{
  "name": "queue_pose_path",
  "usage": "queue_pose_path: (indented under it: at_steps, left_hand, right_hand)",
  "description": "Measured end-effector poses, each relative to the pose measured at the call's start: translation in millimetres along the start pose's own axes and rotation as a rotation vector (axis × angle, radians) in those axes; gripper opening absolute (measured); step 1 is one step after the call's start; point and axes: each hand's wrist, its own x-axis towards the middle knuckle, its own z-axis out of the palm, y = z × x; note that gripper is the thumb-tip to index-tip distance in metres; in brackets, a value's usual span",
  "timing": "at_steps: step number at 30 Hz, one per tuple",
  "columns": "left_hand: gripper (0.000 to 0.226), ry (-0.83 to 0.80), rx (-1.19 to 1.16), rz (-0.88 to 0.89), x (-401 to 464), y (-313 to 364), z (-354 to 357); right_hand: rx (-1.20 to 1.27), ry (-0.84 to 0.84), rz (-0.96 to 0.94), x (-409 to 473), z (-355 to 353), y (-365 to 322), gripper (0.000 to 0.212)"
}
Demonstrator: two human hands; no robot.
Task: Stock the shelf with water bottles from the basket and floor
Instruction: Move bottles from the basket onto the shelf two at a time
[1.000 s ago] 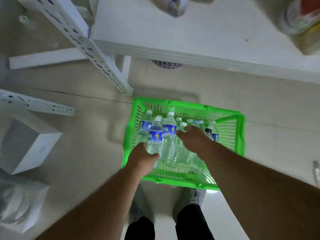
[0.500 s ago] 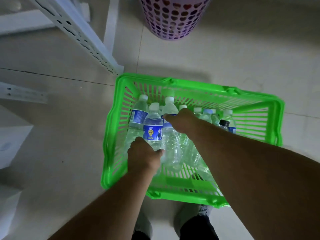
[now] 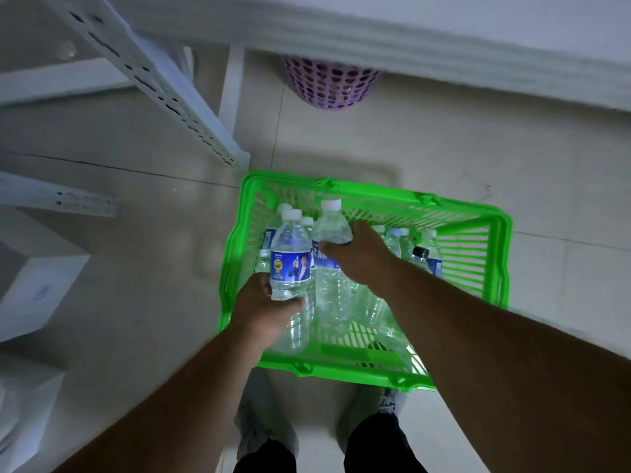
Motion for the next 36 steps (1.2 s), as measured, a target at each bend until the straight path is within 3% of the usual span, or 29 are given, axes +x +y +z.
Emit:
queue_pose_path:
  at_steps: [5, 9, 13, 18, 25, 36]
  left_hand:
    - [0.037, 0.021, -0.09, 0.06, -80, 44, -53]
    - [0.05, 0.018, -0.136, 0.147, -166, 86, -100]
    - [0.044, -0.028, -0.212, 0.253, -263, 132, -149]
    - [0.053, -0.072, -0.216, 0.461, -384, 179, -212]
    - [0.049, -0.079, -0.2, 0.701, -522, 209, -277]
    - [0.059, 0.075, -0.219, 0.851, -607, 260, -299]
  right_hand:
    - [-0.034, 0.035, -0.177, -97, -54, -60, 0.033]
    - [0.079, 0.067, -0.262, -196, -99, -119, 0.023]
    - [0.107, 0.092, -0.382, -307, -138, -172, 0.024]
    - [0.122, 0.171, -0.549, -450, -175, -223, 0.023]
    - [0.14, 0.248, -0.741, -619, -200, -261, 0.019]
    - [0.166, 0.327, -0.912, -729, -262, -312, 0.024]
